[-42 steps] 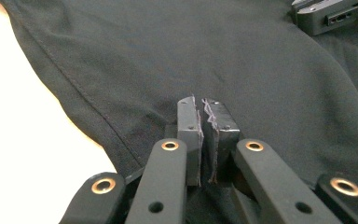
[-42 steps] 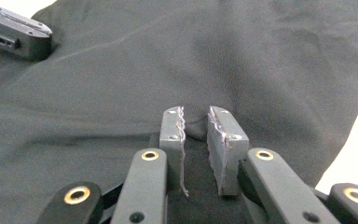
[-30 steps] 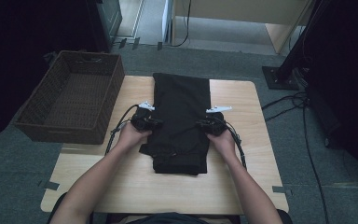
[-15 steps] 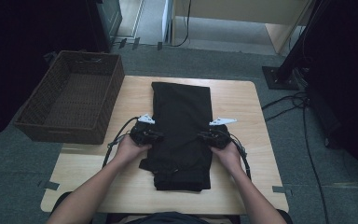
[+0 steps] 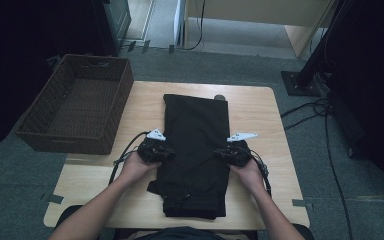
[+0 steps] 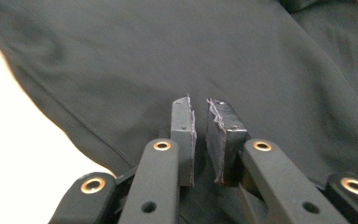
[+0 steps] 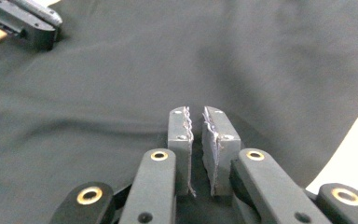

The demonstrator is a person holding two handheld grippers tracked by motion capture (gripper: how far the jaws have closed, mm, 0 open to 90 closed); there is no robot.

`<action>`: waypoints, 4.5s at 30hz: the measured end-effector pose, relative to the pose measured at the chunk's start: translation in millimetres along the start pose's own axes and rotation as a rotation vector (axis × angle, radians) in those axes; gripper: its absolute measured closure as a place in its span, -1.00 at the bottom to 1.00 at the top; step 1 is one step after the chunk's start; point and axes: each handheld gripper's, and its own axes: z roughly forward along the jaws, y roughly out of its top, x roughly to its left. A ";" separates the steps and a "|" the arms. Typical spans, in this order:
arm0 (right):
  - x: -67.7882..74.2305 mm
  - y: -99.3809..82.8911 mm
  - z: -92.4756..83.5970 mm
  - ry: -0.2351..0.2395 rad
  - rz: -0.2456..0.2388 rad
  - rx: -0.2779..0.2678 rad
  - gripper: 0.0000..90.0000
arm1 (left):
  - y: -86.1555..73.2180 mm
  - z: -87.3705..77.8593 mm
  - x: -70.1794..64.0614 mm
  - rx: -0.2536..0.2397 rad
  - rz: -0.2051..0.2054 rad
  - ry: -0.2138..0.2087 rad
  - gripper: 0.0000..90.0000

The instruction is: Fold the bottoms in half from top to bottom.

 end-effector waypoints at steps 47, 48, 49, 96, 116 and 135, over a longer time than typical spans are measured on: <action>-9.2 11.5 19.6 -0.006 0.016 0.005 0.68 | 10.5 9.7 23.4 0.016 -0.023 0.022 0.73; -10.4 12.3 19.7 -0.007 0.016 0.005 0.65 | 12.3 9.2 24.2 0.017 -0.015 0.027 0.68; -11.5 13.6 19.7 -0.007 0.013 0.003 0.61 | 14.0 8.7 24.8 0.004 -0.015 0.038 0.62; -88.2 75.9 63.5 -0.161 0.114 -0.070 0.07 | 71.3 39.1 101.4 0.002 -0.070 0.183 0.05; -76.7 84.7 64.2 -0.065 0.181 -0.064 0.85 | 79.9 33.8 100.7 -0.013 -0.102 0.108 0.81; -45.4 154.7 -8.0 -0.086 0.029 -0.213 0.85 | 124.3 -50.8 71.8 -0.246 -0.011 0.164 0.81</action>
